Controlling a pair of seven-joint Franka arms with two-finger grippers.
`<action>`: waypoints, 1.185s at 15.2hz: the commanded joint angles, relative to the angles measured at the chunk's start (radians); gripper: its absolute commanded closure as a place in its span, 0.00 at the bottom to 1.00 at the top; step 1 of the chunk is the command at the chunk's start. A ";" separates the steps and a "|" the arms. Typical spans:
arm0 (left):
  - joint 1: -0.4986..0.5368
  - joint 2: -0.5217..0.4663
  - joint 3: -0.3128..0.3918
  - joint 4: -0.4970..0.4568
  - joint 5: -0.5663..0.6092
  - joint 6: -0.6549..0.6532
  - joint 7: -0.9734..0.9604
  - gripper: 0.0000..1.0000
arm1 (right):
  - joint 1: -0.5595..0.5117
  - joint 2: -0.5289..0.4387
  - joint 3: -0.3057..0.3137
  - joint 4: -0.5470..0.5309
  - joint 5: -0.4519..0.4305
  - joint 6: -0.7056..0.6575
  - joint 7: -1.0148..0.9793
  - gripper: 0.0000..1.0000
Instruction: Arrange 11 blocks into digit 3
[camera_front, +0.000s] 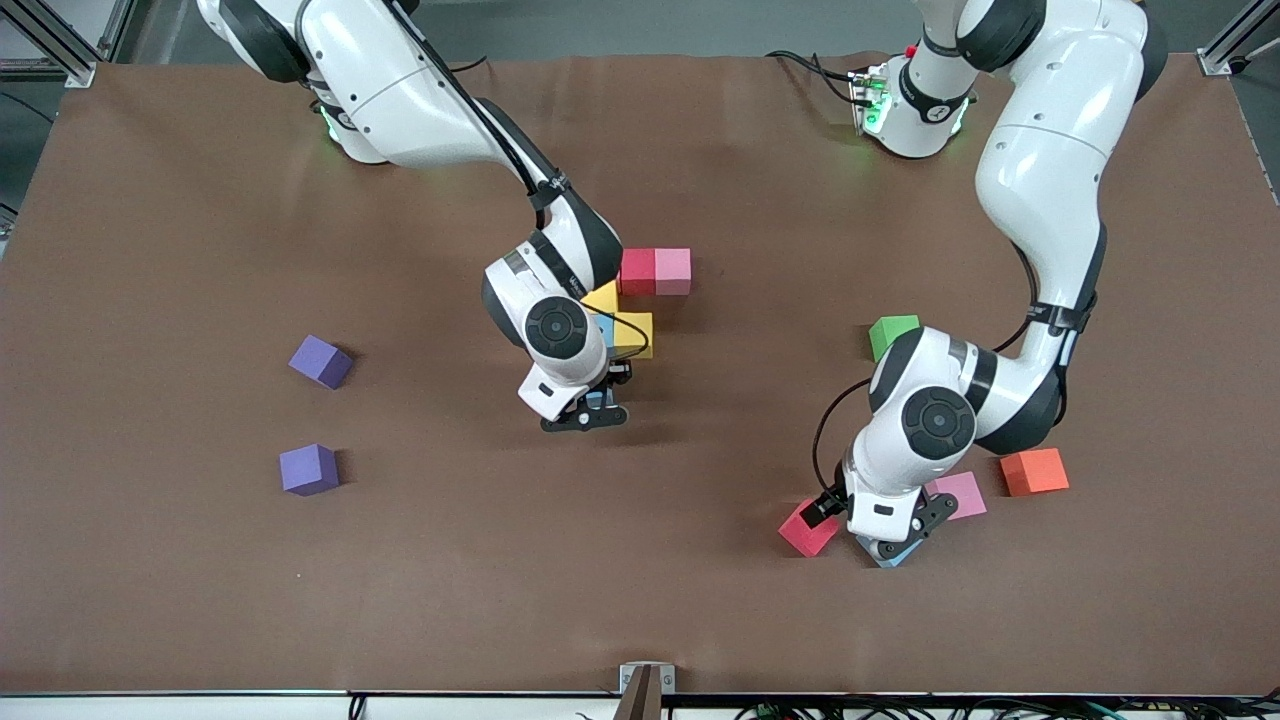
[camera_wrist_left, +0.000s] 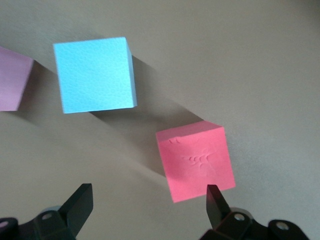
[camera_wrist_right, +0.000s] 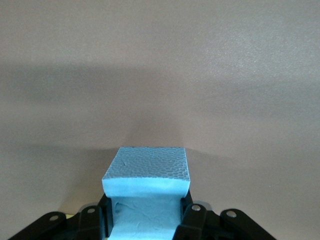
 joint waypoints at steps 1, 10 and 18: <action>-0.005 0.041 0.000 0.052 -0.030 0.034 0.016 0.00 | 0.006 -0.019 0.011 -0.050 0.004 0.006 -0.007 0.76; -0.011 0.188 0.000 0.190 -0.030 0.148 0.004 0.00 | 0.006 -0.019 0.011 -0.050 0.004 0.000 -0.047 0.75; -0.014 0.219 0.000 0.184 -0.108 0.205 0.016 0.54 | 0.014 -0.024 0.009 -0.049 0.006 -0.003 -0.042 0.53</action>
